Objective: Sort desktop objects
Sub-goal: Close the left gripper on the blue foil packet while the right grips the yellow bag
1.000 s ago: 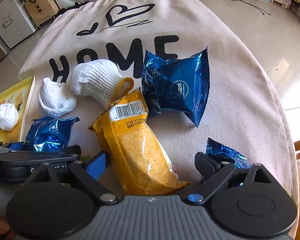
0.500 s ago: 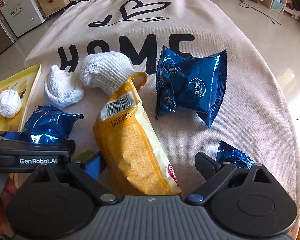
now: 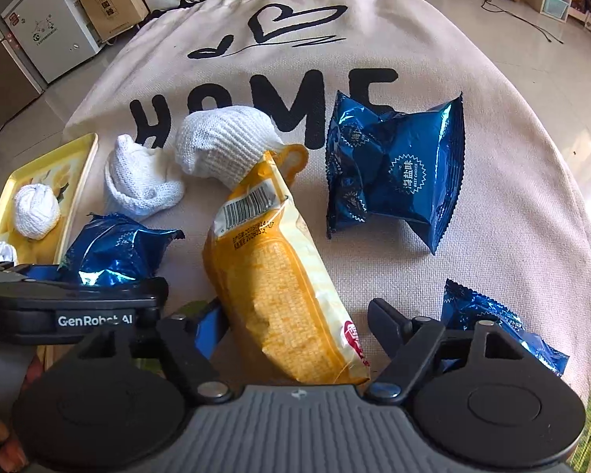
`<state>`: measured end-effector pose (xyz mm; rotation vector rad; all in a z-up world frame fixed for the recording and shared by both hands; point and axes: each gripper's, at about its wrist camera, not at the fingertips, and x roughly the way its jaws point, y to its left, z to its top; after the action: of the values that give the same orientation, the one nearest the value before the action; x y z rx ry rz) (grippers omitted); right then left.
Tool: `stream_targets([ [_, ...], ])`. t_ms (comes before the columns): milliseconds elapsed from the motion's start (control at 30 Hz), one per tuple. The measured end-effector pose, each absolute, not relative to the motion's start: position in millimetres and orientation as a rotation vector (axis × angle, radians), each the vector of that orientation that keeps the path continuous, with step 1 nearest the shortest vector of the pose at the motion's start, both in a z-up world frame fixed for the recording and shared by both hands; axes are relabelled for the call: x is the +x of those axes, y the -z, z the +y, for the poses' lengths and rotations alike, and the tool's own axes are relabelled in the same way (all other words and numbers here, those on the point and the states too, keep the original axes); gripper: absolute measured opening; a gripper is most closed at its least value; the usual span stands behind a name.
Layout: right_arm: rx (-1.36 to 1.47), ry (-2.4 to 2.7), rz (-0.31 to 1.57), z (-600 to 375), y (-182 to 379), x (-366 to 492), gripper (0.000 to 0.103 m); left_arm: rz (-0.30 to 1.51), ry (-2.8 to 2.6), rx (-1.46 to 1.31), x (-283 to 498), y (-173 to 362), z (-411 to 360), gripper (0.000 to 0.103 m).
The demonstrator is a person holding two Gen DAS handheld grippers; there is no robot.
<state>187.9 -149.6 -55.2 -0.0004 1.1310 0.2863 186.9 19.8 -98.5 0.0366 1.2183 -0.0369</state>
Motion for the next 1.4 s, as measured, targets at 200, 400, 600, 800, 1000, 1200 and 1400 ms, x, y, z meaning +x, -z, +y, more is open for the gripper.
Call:
stream_targets([
  [200, 0.042, -0.317, 1.127, -149.8, 54.2, 183.5, 0.057, 1.207, 0.047, 0.041, 183.4, 94.2, 18.7, 0.098],
  [400, 0.116, -0.329, 1.153, -154.0, 51.8, 184.3, 0.052, 1.196, 0.083, -0.03, 178.9, 85.6, 29.4, 0.087],
  [600, 0.119, -0.356, 1.142, -151.2, 46.9, 180.2, 0.051, 1.189, 0.099, -0.088, 178.5, 76.8, 36.2, 0.081],
  [800, 0.124, -0.365, 1.122, -151.4, 40.1, 179.3, 0.051, 1.184, 0.098, -0.125, 188.2, 74.7, 36.7, 0.081],
  [1000, 0.113, -0.352, 1.152, -149.6, 45.1, 176.9, 0.051, 1.22, 0.108, -0.143, 188.0, 84.0, 37.1, 0.082],
  [1200, 0.083, -0.322, 1.163, -153.1, 52.7, 178.6, 0.052, 1.233, 0.091, -0.111, 191.0, 93.9, 30.9, 0.102],
  [1400, 0.071, -0.323, 1.163, -151.8, 53.7, 179.5, 0.06, 1.223, 0.063, 0.019, 190.1, 99.8, 15.6, 0.102],
])
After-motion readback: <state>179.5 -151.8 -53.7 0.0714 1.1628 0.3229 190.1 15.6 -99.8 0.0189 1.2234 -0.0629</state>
